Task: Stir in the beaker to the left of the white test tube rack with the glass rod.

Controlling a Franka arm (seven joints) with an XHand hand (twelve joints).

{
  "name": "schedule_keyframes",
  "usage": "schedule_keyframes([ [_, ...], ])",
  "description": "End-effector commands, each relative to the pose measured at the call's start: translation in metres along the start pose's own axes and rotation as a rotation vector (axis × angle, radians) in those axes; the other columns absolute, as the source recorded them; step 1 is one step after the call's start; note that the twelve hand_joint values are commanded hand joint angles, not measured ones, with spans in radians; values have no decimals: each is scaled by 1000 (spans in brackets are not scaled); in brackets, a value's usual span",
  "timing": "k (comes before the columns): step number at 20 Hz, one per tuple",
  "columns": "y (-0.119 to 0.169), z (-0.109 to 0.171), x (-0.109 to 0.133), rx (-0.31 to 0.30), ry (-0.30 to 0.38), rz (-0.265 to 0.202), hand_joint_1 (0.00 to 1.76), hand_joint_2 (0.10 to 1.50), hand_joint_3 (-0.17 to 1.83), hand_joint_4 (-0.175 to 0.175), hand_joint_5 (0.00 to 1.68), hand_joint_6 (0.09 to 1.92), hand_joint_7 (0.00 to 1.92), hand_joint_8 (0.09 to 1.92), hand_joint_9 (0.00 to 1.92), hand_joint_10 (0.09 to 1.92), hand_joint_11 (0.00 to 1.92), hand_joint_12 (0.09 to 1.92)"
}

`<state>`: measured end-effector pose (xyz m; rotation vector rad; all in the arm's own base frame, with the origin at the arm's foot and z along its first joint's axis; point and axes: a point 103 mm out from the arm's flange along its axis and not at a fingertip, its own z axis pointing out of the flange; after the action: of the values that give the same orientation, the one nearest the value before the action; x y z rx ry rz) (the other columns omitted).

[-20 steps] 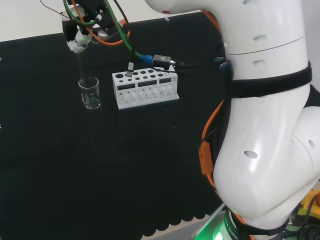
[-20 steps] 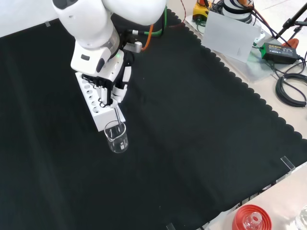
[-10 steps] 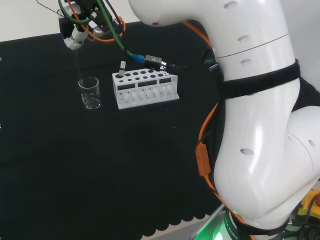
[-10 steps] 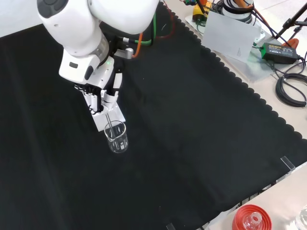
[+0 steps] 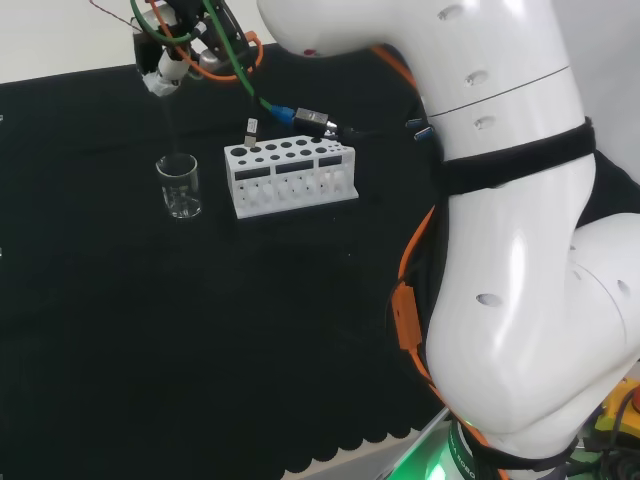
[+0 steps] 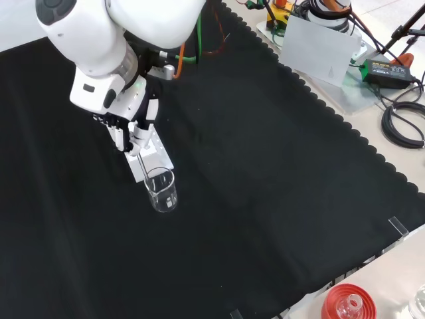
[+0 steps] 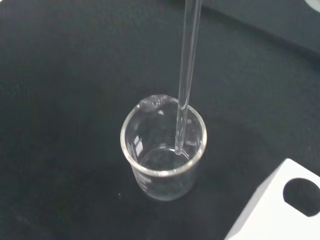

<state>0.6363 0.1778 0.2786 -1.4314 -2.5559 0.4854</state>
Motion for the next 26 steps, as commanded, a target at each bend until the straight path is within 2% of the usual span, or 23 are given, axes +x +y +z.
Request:
schedule_keyframes([
  [1,-19,1,-8,-8,5,5,1198,1126,-175,-175,1139,786,1617,817,1868,431,1698,824],
  [3,-32,3,-2,-34,-7,7,1198,1126,-175,-175,1139,787,1617,817,1868,431,1697,824],
  [5,-47,5,6,-31,-6,9,1198,1126,-175,-175,1138,787,1617,817,1868,431,1697,825],
  [11,-53,4,24,-11,2,8,1198,1126,-175,-175,1138,788,1617,816,1868,430,1697,826],
  [15,-52,4,30,-16,5,4,1198,1126,-175,-175,1138,788,1617,816,1868,430,1697,826],
  [20,-41,1,51,-9,-6,-15,1198,1126,-175,-175,1138,789,1617,816,1869,430,1697,826],
  [26,-25,-2,57,-8,-12,-39,1198,1126,-175,-175,1137,789,1617,816,1869,429,1697,827],
])
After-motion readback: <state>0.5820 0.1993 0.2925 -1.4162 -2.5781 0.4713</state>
